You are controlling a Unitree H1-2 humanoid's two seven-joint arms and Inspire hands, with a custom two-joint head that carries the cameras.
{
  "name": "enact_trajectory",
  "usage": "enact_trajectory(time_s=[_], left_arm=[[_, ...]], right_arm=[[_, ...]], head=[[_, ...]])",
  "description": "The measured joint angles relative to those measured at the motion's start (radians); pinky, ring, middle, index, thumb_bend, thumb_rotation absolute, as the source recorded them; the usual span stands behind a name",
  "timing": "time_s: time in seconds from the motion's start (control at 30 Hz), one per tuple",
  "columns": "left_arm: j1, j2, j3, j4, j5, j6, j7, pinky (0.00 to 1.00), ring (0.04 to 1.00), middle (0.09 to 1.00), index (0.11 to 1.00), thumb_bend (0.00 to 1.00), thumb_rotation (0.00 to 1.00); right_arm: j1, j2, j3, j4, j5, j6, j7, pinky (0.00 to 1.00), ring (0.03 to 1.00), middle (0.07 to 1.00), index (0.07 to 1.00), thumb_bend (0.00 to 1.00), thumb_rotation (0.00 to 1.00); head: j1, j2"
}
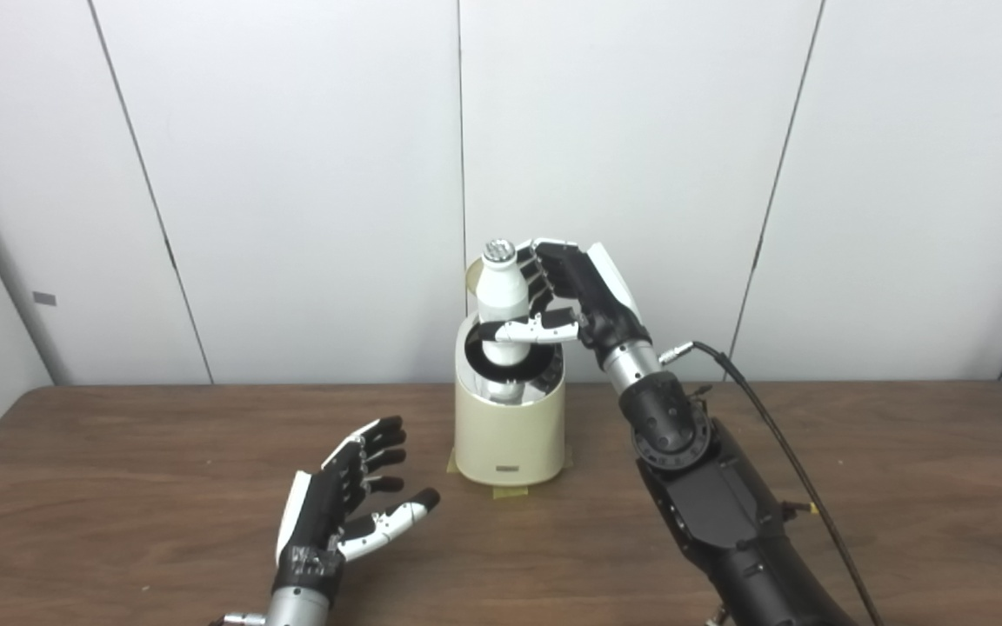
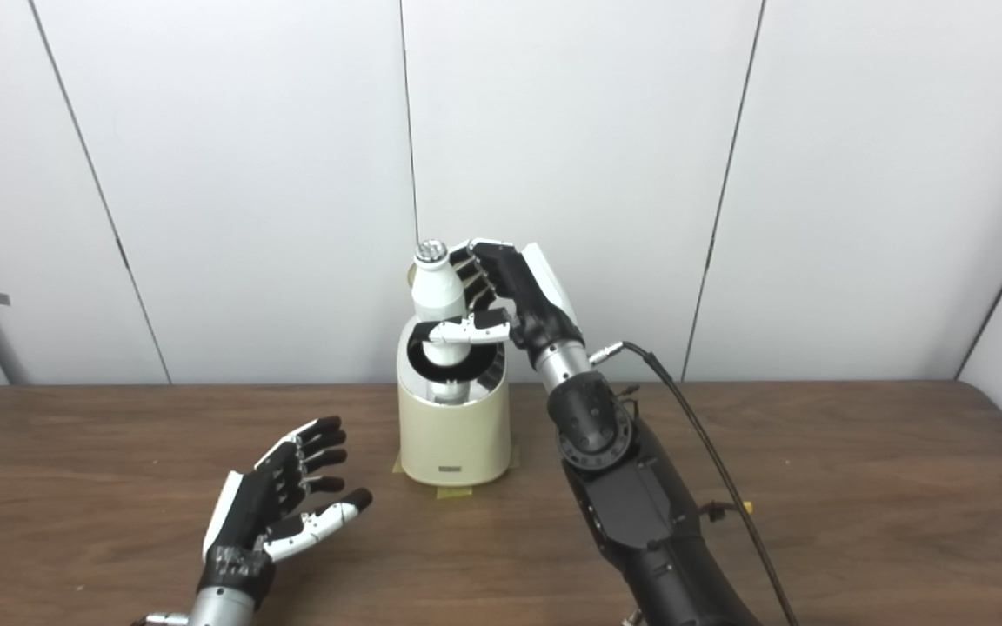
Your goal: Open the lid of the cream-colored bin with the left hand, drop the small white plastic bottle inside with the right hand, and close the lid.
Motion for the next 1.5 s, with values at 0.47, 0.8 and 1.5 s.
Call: enact_trajectory(time_s=[0.47, 0.8, 1.5], left_arm=[[0.000, 0.000, 0.000, -0.006, -0.001, 0.013, 0.000, 0.68, 0.783, 0.802, 0.826, 0.70, 0.07], [0.000, 0.001, -0.001, -0.006, -0.003, 0.014, -0.003, 0.68, 0.774, 0.798, 0.826, 0.71, 0.07], [0.001, 0.009, -0.001, -0.010, -0.005, 0.028, -0.008, 0.67, 0.766, 0.797, 0.819, 0.71, 0.07]], right_arm=[[-0.010, -0.072, 0.074, 0.029, -0.032, -0.044, 0.110, 0.45, 0.632, 0.795, 0.739, 0.81, 0.00], [-0.010, -0.076, 0.071, 0.021, -0.028, -0.042, 0.165, 0.43, 0.643, 0.761, 0.711, 0.80, 0.00], [0.225, -0.076, -0.059, -0.385, 0.127, -0.126, 0.156, 0.31, 0.451, 0.613, 0.596, 0.53, 0.00]], head=[[0.000, 0.014], [-0.005, 0.020], [0.005, 0.021]])
